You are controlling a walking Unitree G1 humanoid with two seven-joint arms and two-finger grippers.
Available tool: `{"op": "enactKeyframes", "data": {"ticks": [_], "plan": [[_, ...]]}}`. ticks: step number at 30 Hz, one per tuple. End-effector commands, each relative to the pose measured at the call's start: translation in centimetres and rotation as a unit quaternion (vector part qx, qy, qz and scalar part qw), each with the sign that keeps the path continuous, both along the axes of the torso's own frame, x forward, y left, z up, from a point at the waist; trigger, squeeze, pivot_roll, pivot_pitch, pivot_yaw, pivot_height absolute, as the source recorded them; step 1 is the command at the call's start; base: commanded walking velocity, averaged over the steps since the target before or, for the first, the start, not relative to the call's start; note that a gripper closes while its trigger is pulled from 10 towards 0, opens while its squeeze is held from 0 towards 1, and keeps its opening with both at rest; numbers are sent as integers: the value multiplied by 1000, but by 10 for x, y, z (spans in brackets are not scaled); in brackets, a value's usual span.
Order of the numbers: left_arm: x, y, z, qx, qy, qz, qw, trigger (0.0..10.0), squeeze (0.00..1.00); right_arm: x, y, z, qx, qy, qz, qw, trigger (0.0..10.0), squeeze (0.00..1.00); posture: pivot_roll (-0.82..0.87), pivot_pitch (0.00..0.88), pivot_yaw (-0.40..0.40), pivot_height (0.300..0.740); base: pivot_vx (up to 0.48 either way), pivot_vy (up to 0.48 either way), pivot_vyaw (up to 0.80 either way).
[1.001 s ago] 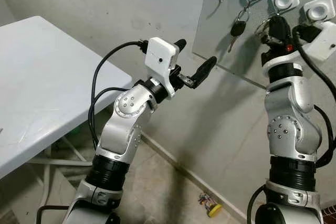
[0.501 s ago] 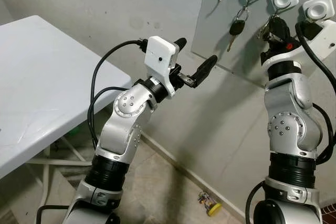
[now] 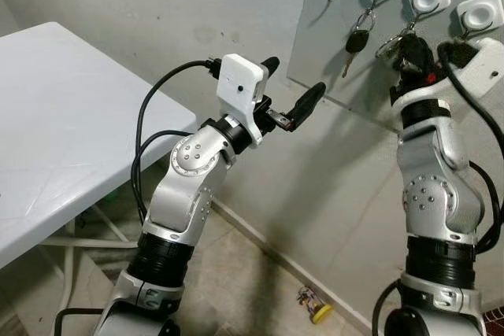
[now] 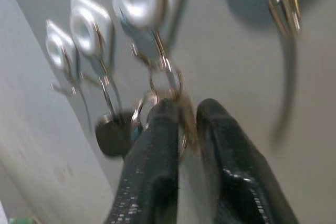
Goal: Hang keys on a hook
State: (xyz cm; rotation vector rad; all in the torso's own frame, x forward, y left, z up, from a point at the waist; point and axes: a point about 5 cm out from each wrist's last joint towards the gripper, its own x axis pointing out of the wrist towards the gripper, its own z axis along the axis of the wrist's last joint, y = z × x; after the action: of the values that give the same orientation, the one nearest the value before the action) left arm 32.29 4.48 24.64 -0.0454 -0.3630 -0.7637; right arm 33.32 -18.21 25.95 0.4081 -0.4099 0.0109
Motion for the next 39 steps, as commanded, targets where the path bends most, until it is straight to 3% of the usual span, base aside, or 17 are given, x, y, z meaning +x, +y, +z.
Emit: {"op": "enactKeyframes", "data": {"ticks": [1,10,11,17,21,25,37,38,39], "plan": [[-1,2,-2,1,0,8,1000,10000,0,-4,2,1,-8,-9,2,1000,10000,1000,45,84,-49,740,0,0,0],[0,10,-22,-1,28,50,998,10000,0,-12,1,-21,-45,12,-11,999,10000,1000,46,80,-47,740,0,0,0],[4,19,-36,-1,51,79,996,10000,0,-17,1,-34,-66,26,-12,997,10000,1000,46,80,-47,740,0,0,0],[7,30,-52,-12,77,115,990,10000,0,-22,-1,-51,-79,49,-15,996,10000,1000,44,79,-46,740,0,0,0],[10,41,-76,-22,125,162,979,10000,0,-28,-5,-78,-98,86,-21,991,10000,1000,40,85,-41,740,0,0,0],[5,55,-101,8,145,191,971,10000,0,-37,-6,-103,-110,123,-29,986,10000,1000,36,93,-33,740,0,0,0],[3,61,-114,-8,162,196,967,10000,0,-53,-1,-116,-152,123,-25,980,10000,1000,25,86,-27,740,0,0,0],[3,62,-114,-8,163,196,967,10000,0,-53,-1,-117,-150,123,-25,981,10000,467,25,86,-27,740,0,0,0],[3,62,-115,-8,163,196,967,10000,0,-54,-2,-118,-153,123,-26,980,10000,467,21,84,-24,740,0,0,0]]}}
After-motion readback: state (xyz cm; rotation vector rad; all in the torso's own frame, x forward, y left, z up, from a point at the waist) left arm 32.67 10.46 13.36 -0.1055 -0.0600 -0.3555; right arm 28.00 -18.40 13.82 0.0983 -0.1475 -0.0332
